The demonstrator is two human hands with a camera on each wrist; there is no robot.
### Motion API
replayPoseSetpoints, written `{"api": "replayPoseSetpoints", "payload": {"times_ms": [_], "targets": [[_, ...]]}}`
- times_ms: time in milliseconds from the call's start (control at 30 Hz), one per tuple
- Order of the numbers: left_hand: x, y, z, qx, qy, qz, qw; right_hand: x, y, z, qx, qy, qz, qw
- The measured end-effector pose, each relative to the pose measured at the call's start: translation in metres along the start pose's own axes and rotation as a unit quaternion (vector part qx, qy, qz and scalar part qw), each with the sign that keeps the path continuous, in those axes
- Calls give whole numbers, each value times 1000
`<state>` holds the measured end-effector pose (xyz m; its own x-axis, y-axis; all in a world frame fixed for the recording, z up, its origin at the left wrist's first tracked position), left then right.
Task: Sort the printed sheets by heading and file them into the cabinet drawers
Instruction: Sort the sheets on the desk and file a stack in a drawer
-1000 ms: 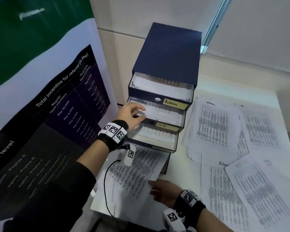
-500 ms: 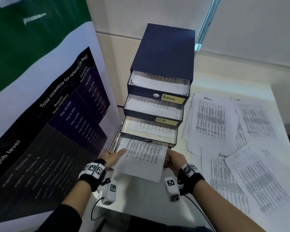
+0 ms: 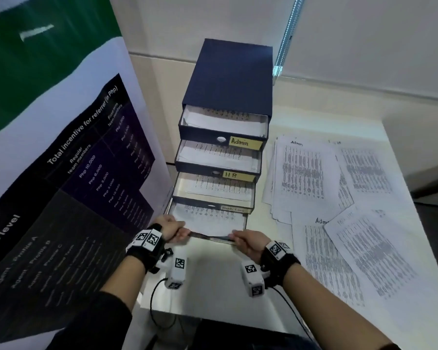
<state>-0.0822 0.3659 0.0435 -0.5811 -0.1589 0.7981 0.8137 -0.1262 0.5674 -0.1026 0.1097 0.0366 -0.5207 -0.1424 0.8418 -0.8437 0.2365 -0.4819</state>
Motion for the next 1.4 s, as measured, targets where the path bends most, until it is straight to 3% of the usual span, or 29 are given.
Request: {"api": "replayPoseSetpoints", "payload": {"times_ms": [67, 133, 167, 200, 233, 267, 300, 333, 367, 433, 500, 567, 633, 800, 867, 933, 1000, 1100, 1233, 1400], "targets": [[-20, 1, -9, -14, -19, -18, 1000, 2, -3, 4, -63, -24, -6, 998], [-48, 0, -20, -20, -147, -69, 987, 10, -4, 16, -91, -24, 12, 996], [-65, -4, -30, 6, -226, -140, 964, 14, -4, 26, -97, -15, 24, 995], [-69, -3, -36, 52, -256, -162, 952, 18, -5, 39, -92, -10, 37, 995], [-71, 1, -39, 94, -238, -125, 959, 22, -5, 54, -80, -9, 49, 996], [-58, 12, -47, 70, -185, -103, 975, 27, -7, 72, -66, -2, 60, 996], [-56, 8, -49, 58, -104, -25, 993, 31, -9, 91, -54, 14, 70, 996], [-47, 8, -52, 35, -12, 14, 999, 35, -12, 112, -41, 40, 82, 995], [-28, 15, -57, -59, 37, 20, 997, 37, -16, 136, -29, 73, 95, 992], [8, 28, -83, -302, 16, -14, 953, 43, -24, 185, -11, 129, 116, 985], [37, 38, -122, -419, -85, -41, 903, 46, -31, 233, 9, 177, 125, 976], [47, 43, -166, -413, -177, -61, 891, 47, -40, 278, 54, 227, 127, 964], [51, 52, -211, -376, -207, -85, 899, 49, -51, 321, 126, 285, 136, 940], [38, 56, -328, -238, -170, -28, 956, 61, -82, 414, 358, 408, 154, 825], [29, 51, -367, -301, -139, -7, 943, 59, -97, 443, 424, 416, 156, 789], [20, 49, -395, -415, -33, -34, 909, 50, -110, 466, 489, 392, 152, 764], [21, 54, -410, -407, 57, -46, 911, 39, -119, 479, 531, 356, 141, 756], [15, 57, -415, -338, 119, -45, 932, 30, -129, 483, 571, 332, 129, 740], [6, 47, -399, -226, 115, -19, 967, 27, -129, 482, 523, 321, 138, 778], [5, 42, -380, -220, 139, 1, 965, 33, -114, 479, 472, 340, 183, 793]]}}
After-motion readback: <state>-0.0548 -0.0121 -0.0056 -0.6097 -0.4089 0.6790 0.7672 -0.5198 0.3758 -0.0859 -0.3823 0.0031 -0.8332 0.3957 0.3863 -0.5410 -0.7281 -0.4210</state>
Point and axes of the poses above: each hand's wrist, its own x-axis away from the middle knuckle, its own z-axis out of the back of the hand, y = z × x, the point moved 3 cm from there along -x, towards the middle knuckle, and after that the axes turned 5 degrees about z, right-handed, at the moved point
